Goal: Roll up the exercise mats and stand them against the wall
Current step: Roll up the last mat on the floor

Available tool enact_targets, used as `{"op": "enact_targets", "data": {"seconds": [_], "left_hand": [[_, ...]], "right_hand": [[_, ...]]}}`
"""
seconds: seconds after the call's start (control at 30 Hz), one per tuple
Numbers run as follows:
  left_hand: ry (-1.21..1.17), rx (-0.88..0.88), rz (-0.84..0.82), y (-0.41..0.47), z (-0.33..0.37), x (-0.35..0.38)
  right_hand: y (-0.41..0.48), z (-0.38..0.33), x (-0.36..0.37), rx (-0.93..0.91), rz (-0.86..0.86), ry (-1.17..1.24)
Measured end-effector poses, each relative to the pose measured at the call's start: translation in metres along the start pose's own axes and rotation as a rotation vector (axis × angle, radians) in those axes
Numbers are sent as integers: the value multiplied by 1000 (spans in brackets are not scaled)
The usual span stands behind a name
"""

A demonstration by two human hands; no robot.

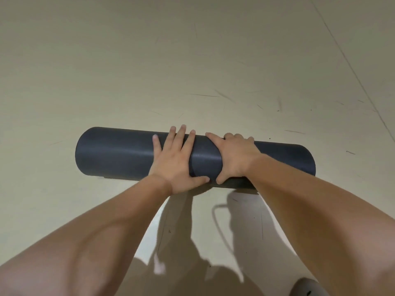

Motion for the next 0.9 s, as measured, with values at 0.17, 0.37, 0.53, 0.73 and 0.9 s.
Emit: {"op": "enact_targets", "data": {"seconds": [0.17,0.37,0.53,0.73,0.9], "left_hand": [[131,-56,194,-46,-27,12],[-372,-371,322,-85,-52,20],[-1329,-748,415,-92,-67,52],[-1899,-896,257,-88,-77,67],[-1961,-804,307,-59,-56,-5]], "right_hand": [[1,2,-9,47,-72,156],[-16,-35,20,172,-202,583],[-42,-87,59,157,-356,1218],[-43,-97,54,81,-286,1371],[-36,-66,-10,93,-189,1343]]}}
Point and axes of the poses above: each hand's wrist, its own y-axis towards the middle knuckle, its own x-axis out of the palm, z = x × y, the point moved 8 cm from there along y, towards the middle knuckle, and after that the axes turned 13 degrees about -y, right-handed, at the moved point
